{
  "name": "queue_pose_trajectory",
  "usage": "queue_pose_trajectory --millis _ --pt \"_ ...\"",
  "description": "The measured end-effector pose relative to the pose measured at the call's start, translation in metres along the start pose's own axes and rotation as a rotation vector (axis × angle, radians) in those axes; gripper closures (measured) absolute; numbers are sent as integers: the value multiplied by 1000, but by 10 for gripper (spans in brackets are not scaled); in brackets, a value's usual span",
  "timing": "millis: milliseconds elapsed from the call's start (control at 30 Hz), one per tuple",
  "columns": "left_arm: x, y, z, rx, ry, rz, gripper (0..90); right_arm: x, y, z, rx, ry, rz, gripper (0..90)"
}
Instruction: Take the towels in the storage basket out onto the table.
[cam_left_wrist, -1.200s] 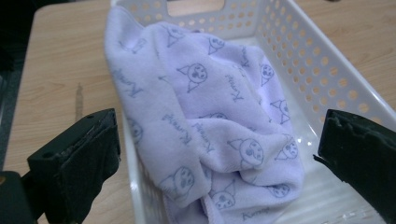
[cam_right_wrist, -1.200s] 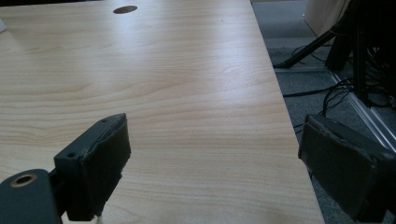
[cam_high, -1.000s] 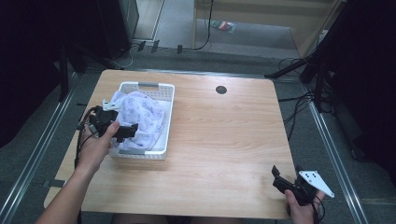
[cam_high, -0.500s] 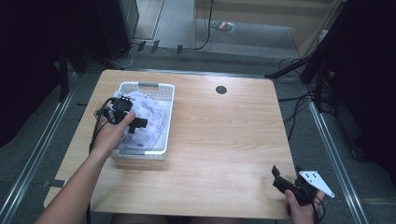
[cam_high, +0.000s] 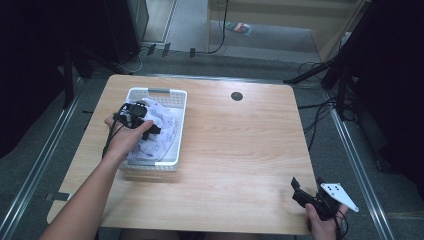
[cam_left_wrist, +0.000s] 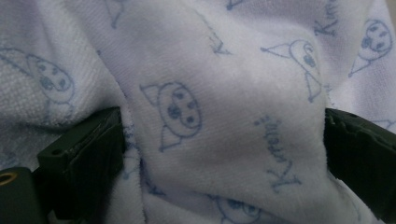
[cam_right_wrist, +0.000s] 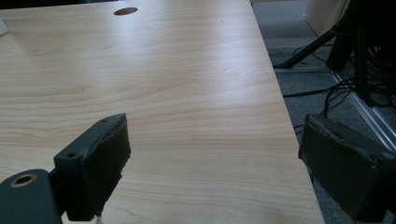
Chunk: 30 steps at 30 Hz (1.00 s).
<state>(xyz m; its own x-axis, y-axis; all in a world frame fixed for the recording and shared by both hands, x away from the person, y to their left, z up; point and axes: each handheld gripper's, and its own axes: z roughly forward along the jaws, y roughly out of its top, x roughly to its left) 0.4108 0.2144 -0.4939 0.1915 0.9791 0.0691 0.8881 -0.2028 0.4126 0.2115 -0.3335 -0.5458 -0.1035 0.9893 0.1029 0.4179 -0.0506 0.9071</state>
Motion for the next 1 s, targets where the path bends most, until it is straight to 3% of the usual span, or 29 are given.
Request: queue_pose_trajectory --millis 200,267,400,667,767,900,1000 --pt "-10 -2 10 37 37 47 26 0 0 0 2 1 1 90" --pt "-13 -2 13 56 26 57 26 0 0 0 0 2 0 90" --pt "-17 -6 19 49 49 107 2 0 0 0 1 2 1 90" --pt "-12 -7 22 47 0 109 11 0 0 0 4 4 0 91" --pt "-12 -7 18 45 -7 123 84 0 0 0 4 2 1 91" --pt "-11 -7 13 16 2 143 320 0 0 0 4 3 2 91" --pt "-8 -7 12 11 10 141 425 0 0 0 4 4 2 91"
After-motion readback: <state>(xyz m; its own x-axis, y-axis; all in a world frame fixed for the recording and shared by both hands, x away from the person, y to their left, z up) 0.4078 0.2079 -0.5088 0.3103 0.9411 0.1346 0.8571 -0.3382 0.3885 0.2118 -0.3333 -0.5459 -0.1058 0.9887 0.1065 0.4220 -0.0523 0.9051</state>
